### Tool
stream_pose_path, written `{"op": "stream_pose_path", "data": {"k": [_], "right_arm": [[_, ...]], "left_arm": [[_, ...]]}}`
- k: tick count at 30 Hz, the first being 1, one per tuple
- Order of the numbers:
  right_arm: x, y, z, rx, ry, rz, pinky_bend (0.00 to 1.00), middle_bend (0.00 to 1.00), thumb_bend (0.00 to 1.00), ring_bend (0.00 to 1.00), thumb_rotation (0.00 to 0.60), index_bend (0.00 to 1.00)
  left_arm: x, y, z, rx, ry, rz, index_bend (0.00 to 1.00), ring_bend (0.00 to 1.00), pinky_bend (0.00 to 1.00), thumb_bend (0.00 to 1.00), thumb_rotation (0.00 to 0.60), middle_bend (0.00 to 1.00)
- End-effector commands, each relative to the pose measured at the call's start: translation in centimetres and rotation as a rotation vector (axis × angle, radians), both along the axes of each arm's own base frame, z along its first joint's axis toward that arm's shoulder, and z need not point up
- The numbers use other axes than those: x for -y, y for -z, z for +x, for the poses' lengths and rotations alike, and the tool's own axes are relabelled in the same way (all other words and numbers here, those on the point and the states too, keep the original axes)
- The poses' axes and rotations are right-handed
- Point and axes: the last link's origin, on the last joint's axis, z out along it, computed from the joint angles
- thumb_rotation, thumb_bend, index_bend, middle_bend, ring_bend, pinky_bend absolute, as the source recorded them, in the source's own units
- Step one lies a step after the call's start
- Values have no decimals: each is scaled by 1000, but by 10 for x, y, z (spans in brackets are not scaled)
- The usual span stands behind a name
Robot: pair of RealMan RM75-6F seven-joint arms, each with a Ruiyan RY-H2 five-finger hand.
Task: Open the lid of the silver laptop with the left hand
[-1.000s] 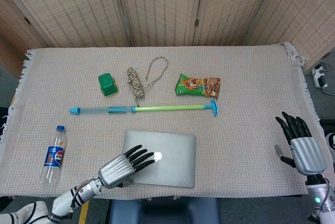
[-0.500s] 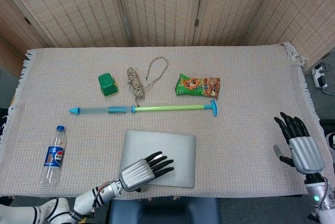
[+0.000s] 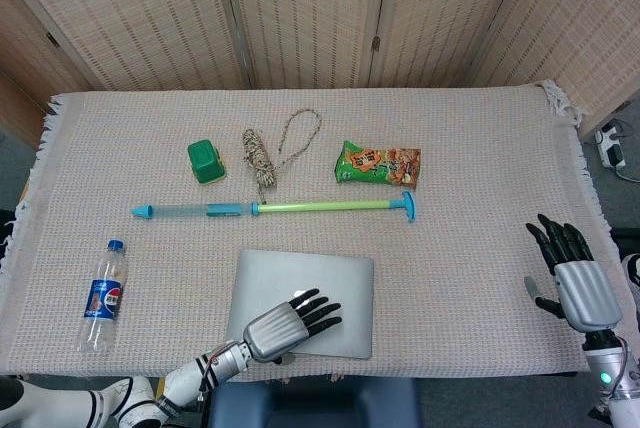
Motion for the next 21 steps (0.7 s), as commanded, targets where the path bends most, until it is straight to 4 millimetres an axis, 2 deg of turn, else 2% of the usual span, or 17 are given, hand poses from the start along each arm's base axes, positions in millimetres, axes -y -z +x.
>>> {"op": "stream_pose_path", "data": {"k": [1,14,21], "right_arm": [[0,0,0,0,1,-1,0,0,443,14,600,0],[-2,0,-1,-1,7,-5,0,0,444,14,600,0],[-2,0,-1,-2,7,-6,0,0,444,14,600,0]], "left_arm": [[-2,4,-2,-9,-15,6,38,3,0,183,600,42],[-3,9,-7,-9,-44,22,44,3,0,191,600,42],[-3,8,-10,-1,-53,29,50,3,0,267,600,42]]}}
